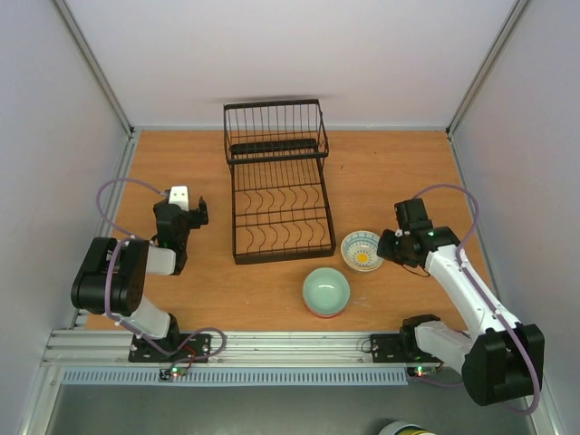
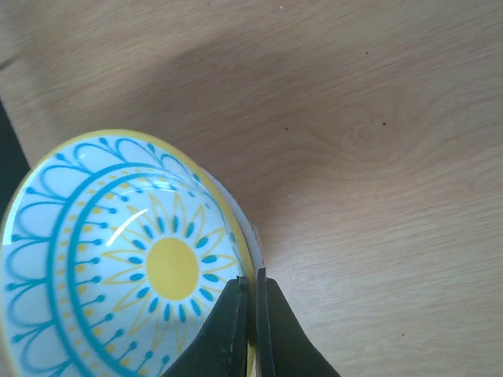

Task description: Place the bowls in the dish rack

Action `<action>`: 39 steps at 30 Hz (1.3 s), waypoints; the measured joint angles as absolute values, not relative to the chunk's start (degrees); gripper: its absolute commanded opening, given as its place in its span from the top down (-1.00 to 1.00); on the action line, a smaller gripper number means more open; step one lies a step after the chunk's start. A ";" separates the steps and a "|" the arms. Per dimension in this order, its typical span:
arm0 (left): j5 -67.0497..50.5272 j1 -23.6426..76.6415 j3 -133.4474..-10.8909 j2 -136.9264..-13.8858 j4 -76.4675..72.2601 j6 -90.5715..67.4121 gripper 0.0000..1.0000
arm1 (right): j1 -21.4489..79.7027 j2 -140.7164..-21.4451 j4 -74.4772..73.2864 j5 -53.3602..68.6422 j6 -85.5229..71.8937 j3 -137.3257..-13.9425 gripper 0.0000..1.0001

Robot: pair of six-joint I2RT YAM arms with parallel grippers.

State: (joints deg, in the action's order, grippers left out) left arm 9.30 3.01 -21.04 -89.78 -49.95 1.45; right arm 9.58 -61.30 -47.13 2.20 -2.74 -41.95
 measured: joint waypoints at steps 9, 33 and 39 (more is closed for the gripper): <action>9.58 3.01 -21.04 -89.71 -49.87 1.39 -0.99 | 11.00 -57.21 -51.09 0.36 -2.42 -45.34 0.97; -0.19 2.98 -36.01 -77.49 -12.27 6.17 -0.86 | 17.78 -60.53 -56.01 -3.11 1.74 -65.63 0.97; -14.31 2.98 -43.00 -74.30 -0.93 6.46 -0.86 | 24.93 -70.17 -55.57 -5.69 2.26 -73.12 0.97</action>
